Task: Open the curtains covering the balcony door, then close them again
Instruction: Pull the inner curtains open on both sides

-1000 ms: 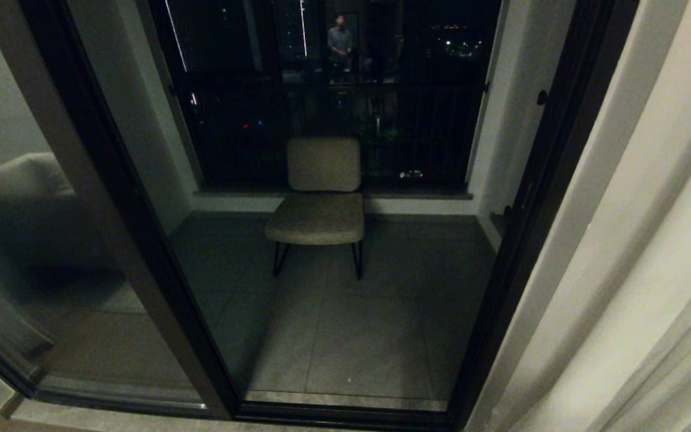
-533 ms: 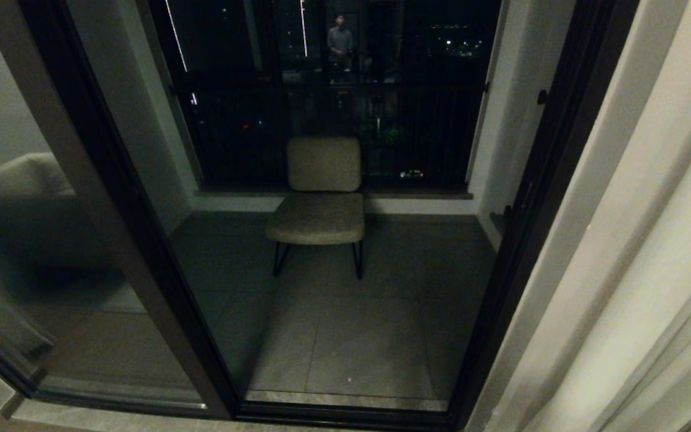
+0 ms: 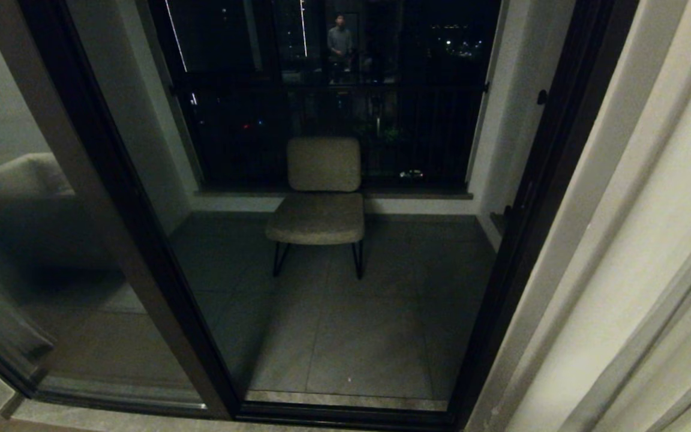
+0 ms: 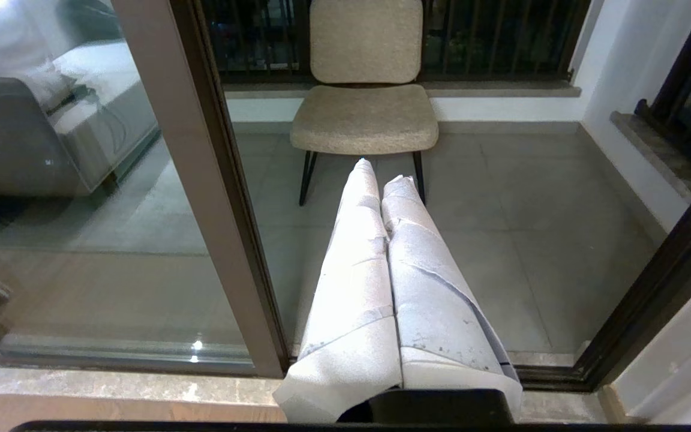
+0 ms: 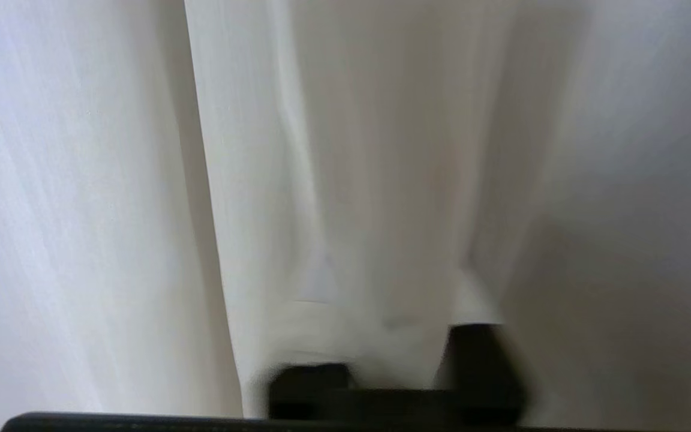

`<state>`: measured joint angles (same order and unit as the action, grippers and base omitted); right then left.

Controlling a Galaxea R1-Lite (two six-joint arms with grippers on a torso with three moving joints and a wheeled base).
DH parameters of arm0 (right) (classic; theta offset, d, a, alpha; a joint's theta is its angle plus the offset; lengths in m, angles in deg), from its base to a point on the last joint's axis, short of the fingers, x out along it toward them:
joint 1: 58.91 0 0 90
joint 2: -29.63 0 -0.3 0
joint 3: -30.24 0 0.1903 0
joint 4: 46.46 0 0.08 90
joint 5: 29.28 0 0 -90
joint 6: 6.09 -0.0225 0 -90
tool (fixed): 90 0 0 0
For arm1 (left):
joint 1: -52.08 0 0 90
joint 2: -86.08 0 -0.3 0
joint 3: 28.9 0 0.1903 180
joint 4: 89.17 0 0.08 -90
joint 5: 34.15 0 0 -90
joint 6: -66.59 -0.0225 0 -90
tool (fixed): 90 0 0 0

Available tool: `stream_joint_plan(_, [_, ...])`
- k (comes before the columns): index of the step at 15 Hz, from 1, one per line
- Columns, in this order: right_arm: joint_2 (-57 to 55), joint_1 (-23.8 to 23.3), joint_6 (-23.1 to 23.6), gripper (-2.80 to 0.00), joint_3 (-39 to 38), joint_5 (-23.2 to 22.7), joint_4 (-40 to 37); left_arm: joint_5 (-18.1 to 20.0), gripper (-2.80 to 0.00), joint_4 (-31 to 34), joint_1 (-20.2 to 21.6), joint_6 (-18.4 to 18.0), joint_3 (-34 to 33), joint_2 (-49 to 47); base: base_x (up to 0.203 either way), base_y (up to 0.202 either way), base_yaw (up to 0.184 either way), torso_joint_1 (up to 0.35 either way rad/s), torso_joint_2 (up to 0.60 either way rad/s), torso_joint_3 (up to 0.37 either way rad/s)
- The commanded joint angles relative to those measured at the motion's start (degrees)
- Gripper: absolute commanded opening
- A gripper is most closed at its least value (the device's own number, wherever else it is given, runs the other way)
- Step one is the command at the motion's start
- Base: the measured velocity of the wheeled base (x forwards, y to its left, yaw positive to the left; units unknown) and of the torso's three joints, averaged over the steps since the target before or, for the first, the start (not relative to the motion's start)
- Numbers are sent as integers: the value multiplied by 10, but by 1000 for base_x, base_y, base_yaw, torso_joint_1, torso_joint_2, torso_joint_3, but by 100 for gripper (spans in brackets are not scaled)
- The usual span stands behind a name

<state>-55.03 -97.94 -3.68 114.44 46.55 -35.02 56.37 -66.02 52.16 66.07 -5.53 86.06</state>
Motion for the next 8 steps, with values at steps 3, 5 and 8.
stream_joint_plan(3, [20, 4, 0, 0, -4, -4, 3, 0, -280, 0, 0, 0, 0, 0, 0, 0, 0, 0, 0, 0])
stream_joint_plan(5, [25, 4, 0, 0, -9, -4, -1, 0, -280, 0, 0, 0, 0, 0, 0, 0, 0, 0, 0, 0])
stream_joint_plan(8, [70, 3, 1, 0, -78, -4, -8, 0, -280, 0, 0, 0, 0, 0, 0, 0, 0, 0, 0, 0])
